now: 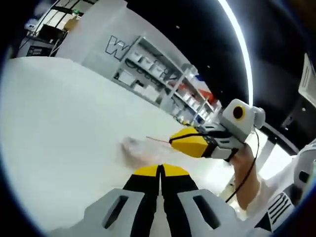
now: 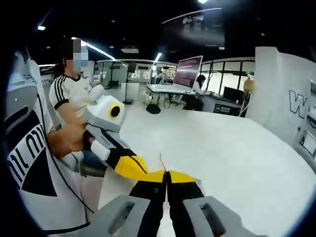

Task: Open the resealable bag by pulling the two sides of the seal apart until the entire bag opening is separated and visibly accessible.

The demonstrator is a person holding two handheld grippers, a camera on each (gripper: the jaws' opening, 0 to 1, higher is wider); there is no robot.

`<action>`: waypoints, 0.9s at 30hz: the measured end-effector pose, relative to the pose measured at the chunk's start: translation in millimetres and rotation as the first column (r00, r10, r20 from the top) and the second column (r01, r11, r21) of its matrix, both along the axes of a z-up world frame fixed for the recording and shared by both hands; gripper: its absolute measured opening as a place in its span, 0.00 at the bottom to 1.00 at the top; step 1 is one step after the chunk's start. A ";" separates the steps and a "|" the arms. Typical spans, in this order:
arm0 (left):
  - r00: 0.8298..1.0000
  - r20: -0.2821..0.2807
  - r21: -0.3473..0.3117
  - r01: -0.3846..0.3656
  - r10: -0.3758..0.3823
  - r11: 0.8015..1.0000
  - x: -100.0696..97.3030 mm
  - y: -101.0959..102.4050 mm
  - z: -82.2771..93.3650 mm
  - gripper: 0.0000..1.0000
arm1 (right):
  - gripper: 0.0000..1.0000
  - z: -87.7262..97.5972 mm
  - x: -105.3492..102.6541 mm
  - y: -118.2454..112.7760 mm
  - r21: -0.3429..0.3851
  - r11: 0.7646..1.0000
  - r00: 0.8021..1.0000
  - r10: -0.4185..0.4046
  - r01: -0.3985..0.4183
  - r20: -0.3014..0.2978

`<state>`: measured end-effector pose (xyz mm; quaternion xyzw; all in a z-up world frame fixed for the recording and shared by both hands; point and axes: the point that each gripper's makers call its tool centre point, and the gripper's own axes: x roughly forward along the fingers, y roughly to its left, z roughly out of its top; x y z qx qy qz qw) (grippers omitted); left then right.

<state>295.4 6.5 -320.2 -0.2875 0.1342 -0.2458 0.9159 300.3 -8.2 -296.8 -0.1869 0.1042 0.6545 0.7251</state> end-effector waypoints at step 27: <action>0.987 -0.143 -0.407 0.010 -0.075 0.913 17.0 -2.0 -4.1 0.02 | 0.00 -11.4 -9.8 -4.2 -0.021 0.999 0.999 0.034 -0.033 0.009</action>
